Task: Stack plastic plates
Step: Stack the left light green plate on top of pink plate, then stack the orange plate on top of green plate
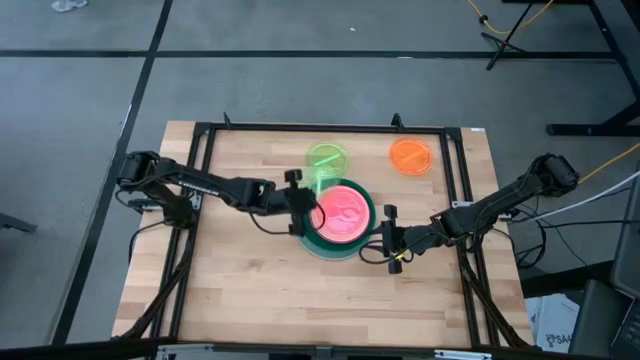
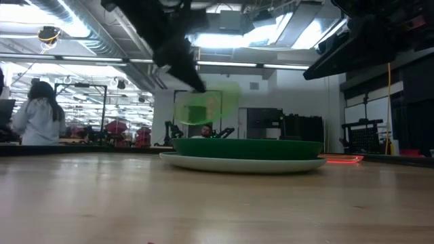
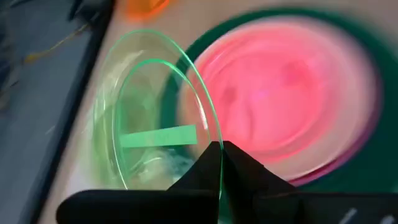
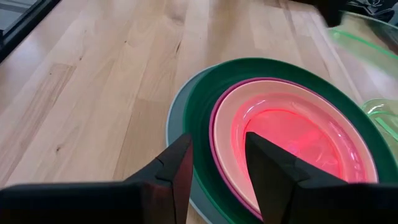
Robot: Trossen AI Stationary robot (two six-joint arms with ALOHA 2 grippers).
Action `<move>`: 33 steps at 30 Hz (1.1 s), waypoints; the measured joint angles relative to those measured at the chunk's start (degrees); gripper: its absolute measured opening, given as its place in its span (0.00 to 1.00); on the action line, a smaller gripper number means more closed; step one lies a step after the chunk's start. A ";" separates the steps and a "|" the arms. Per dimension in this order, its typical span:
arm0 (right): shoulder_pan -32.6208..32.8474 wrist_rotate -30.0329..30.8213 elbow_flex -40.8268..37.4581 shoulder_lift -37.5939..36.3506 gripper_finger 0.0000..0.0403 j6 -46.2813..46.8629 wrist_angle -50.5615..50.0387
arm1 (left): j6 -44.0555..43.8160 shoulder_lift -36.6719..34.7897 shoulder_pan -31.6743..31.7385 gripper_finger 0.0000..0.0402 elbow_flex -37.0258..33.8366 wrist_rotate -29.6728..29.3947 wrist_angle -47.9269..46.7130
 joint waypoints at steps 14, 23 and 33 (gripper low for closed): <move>-0.01 0.00 0.00 0.00 0.34 -0.09 0.23 | 0.74 9.71 -3.88 0.02 0.04 6.85 17.35; -0.01 0.00 0.00 0.00 0.34 0.24 0.08 | 3.59 12.98 -3.88 0.03 0.04 7.59 17.87; -0.02 0.00 0.00 0.00 0.34 0.57 -0.02 | 0.17 11.87 -5.49 0.25 0.04 7.24 17.19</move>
